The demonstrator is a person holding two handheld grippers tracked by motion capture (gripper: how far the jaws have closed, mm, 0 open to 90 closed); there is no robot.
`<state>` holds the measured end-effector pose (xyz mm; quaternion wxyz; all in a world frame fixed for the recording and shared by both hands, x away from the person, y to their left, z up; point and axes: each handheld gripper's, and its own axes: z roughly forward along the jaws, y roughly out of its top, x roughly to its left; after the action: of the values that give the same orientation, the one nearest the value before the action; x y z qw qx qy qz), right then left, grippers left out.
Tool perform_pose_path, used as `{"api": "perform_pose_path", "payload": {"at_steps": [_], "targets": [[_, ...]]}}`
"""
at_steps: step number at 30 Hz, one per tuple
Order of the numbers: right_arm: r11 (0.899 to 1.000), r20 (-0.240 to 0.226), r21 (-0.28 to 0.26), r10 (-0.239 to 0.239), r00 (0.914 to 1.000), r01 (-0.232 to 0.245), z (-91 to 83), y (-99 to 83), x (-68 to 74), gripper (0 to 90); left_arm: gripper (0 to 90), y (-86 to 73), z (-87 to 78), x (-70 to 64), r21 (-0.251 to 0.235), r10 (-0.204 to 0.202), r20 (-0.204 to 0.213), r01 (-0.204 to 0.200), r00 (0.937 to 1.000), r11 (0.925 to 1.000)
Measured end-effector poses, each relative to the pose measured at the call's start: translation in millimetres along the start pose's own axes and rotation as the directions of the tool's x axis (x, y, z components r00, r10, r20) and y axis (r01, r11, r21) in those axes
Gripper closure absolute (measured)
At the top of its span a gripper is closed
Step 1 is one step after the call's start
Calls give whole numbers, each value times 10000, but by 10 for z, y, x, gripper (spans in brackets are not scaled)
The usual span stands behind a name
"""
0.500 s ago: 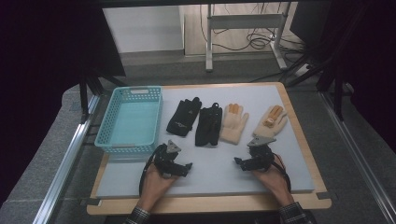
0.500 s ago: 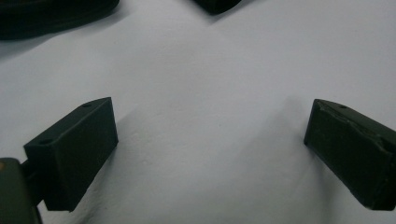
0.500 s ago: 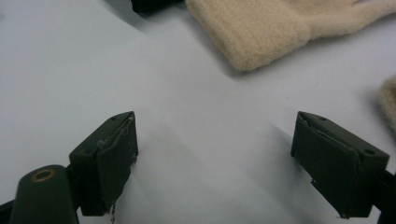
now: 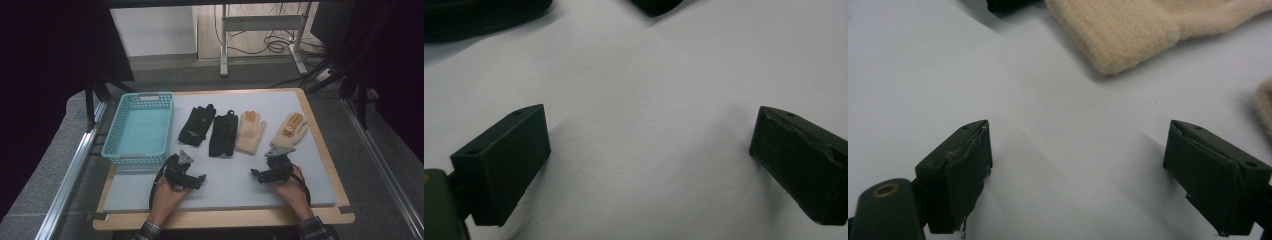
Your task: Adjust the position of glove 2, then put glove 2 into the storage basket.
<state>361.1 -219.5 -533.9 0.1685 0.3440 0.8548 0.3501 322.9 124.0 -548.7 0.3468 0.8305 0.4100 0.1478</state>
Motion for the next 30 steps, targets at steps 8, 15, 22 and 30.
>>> {"api": "perform_pose_path", "payload": {"at_steps": [8, 15, 22, 30], "targets": [[10000, -16, -17, 64, 10000, -64, -1, 0, -2, 120, 31, 0, 0, 1, -4, -5, 2, 5, 10000, 10000], [10000, -19, -15, 76, 10000, -76, -2, 1, -2, 123, 31, -1, 0, 1, -7, -4, 2, 4, 10000, 10000], [10000, 19, -16, 86, 10000, -86, -7, 2, 2, 129, 31, 0, 0, 1, -8, -5, 4, 5, 10000, 10000], [9996, -76, -161, 223, 9997, -224, 7, 53, 35, 155, 32, -1, -1, 1, -10, -4, 5, 4, 10000, 10000]]}}
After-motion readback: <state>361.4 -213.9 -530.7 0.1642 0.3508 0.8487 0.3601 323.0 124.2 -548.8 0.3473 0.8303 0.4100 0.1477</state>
